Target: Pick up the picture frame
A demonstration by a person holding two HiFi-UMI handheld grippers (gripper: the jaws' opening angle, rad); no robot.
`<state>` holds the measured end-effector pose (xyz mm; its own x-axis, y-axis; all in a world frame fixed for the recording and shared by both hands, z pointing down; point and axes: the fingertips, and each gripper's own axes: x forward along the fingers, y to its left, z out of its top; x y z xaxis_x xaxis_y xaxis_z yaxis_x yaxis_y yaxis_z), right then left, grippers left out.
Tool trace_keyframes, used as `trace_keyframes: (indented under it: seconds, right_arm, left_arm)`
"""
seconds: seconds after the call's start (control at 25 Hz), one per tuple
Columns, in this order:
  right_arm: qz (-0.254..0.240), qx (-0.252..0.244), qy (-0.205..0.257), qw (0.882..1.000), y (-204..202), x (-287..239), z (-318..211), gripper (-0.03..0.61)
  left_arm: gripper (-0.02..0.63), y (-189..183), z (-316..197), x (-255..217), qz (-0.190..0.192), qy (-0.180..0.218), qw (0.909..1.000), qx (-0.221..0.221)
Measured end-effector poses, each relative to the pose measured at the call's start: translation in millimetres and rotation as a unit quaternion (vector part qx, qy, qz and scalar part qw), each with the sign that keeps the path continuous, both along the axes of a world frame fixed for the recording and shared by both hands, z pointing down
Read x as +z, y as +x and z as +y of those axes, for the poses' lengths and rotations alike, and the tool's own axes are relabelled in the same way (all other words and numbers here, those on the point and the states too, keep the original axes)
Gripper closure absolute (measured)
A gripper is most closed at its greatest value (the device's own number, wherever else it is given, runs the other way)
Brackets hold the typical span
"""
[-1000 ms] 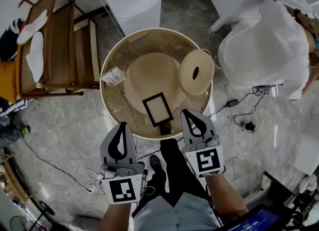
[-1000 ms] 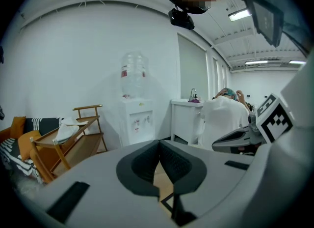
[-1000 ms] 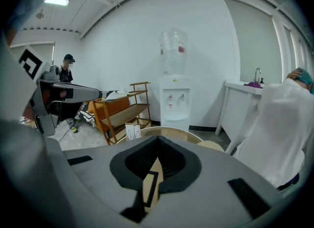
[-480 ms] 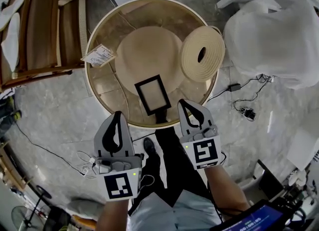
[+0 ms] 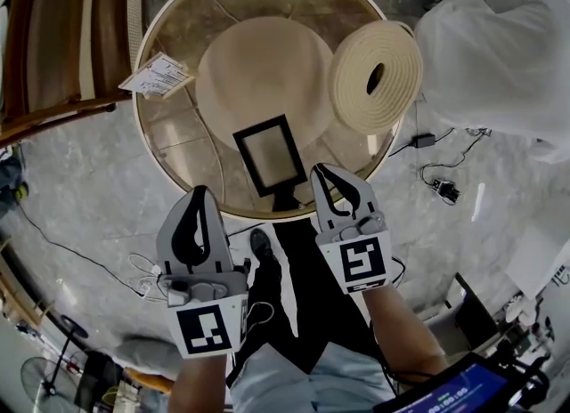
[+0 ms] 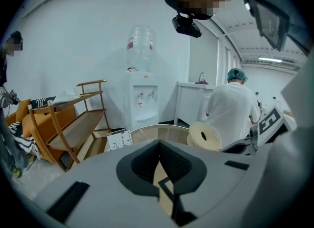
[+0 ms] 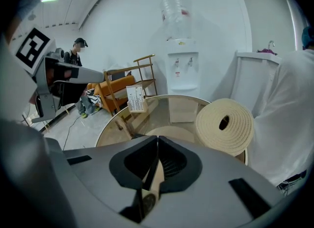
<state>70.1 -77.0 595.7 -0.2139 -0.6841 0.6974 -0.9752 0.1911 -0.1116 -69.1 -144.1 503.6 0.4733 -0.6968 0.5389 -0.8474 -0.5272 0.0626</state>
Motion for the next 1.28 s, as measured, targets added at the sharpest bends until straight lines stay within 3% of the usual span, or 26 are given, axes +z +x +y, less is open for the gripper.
trace_keyframes:
  seconds: [0.32, 0.52, 0.84, 1.28]
  right_arm:
    - [-0.024, -0.022, -0.012, 0.999, -6, 38, 5, 0.472]
    - [-0.027, -0.037, -0.024, 0.999, -13, 60, 5, 0.469]
    - [-0.030, -0.031, -0.080, 0.996, -20, 93, 10, 0.463]
    - [-0.043, -0.036, -0.099, 0.993, -24, 125, 13, 0.456]
  left_arm:
    - [0.598, 3, 2, 26, -0.003, -0.014, 0.9999, -0.003]
    - [0.598, 3, 1, 42, -0.007, -0.024, 0.9996, -0.008]
    - [0.598, -5, 0, 62, -0.013, -0.037, 0.9991, -0.016]
    - [0.598, -8, 5, 77, -0.016, -0.048, 0.9986, -0.018]
